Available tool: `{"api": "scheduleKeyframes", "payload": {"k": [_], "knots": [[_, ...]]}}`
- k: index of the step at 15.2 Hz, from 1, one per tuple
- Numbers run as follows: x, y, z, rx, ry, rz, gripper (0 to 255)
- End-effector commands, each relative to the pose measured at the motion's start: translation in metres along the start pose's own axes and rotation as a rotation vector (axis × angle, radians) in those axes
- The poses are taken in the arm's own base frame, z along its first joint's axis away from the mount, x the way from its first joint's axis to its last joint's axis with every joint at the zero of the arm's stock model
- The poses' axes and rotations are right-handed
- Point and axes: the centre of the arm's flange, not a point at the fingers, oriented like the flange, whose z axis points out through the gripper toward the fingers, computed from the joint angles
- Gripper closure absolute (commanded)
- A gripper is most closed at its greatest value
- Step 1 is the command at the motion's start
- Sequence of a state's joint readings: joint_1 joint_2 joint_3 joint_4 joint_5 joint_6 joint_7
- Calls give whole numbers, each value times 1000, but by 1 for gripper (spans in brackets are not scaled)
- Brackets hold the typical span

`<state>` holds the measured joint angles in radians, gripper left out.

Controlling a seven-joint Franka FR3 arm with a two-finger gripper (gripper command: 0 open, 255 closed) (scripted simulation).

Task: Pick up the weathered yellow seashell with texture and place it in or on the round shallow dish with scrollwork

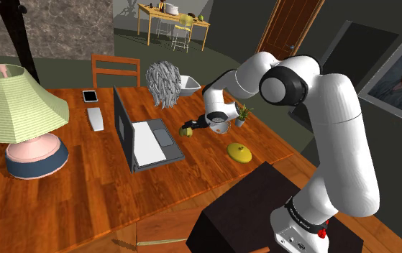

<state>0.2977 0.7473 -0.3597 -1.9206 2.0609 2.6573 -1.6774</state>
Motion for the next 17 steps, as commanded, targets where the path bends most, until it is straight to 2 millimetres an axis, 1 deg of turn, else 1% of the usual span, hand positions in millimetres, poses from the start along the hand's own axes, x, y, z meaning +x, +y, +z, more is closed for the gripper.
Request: {"api": "scheduleKeyframes", "payload": {"k": [1,4,17], "knots": [[0,0,0,0,0,0,255],[0,0,0,0,0,0,255],[39,-24,-51,0,0,0,255]]}}
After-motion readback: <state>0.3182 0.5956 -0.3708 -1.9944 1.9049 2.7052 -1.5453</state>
